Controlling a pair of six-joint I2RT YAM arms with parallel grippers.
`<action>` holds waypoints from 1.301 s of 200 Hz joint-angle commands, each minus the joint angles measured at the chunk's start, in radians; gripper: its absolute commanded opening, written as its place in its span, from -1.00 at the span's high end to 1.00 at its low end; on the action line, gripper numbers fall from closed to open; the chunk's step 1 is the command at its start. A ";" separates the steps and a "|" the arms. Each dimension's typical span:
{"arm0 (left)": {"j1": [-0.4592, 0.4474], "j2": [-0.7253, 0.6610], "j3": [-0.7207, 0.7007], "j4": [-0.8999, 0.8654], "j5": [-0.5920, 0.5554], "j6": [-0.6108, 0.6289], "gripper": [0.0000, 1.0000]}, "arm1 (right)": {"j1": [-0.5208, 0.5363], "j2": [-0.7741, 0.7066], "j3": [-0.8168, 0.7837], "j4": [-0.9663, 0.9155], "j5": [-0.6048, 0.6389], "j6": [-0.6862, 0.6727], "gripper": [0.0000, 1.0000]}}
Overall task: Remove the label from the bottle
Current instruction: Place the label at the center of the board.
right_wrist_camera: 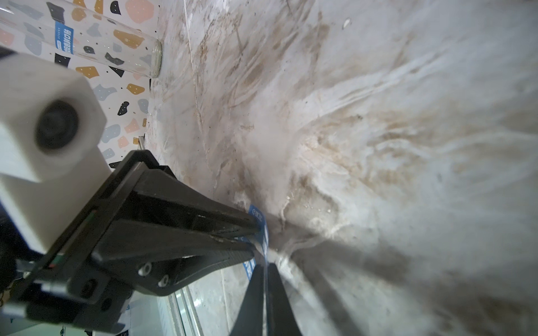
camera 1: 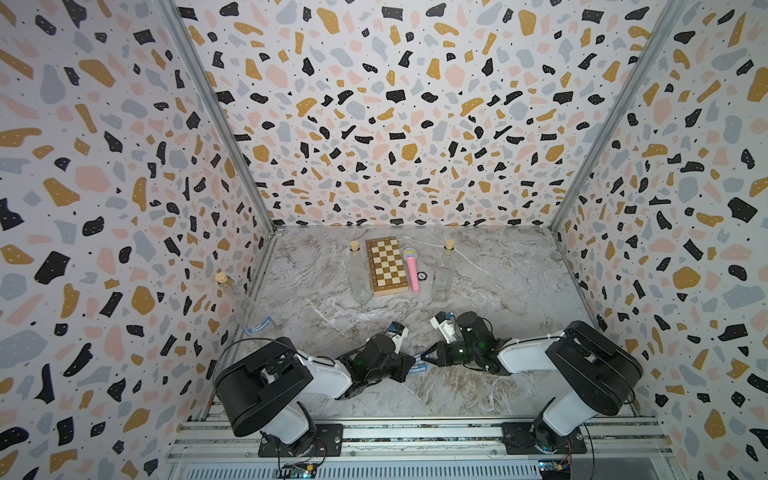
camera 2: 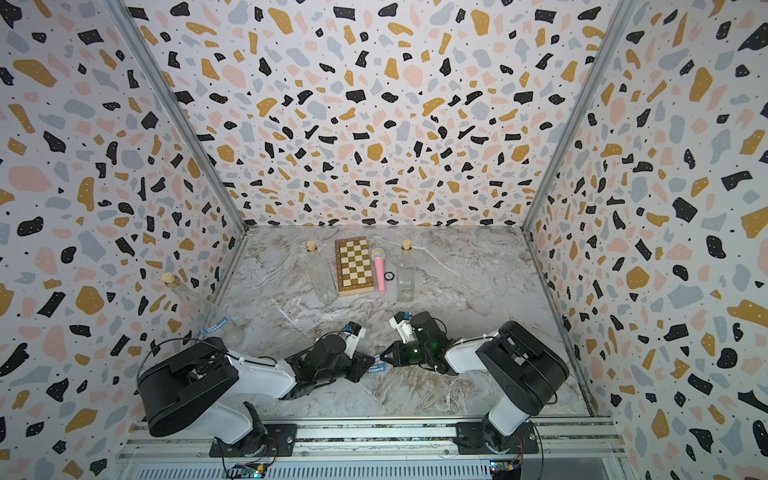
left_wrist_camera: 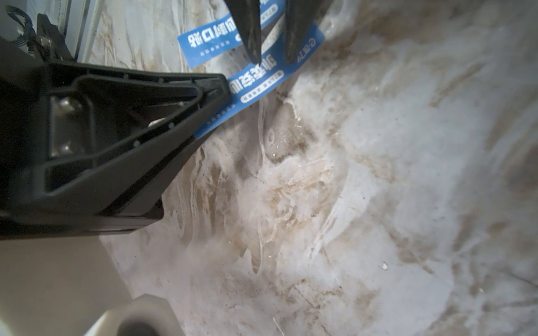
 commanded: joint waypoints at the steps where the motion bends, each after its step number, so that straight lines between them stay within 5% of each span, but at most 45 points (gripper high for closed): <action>1: -0.003 0.019 0.023 0.024 -0.011 -0.005 0.66 | 0.005 0.000 0.023 0.005 -0.006 -0.004 0.84; 260: -0.002 0.040 -0.021 0.036 -0.008 -0.031 0.72 | 0.005 -0.026 0.019 -0.010 0.012 -0.004 0.52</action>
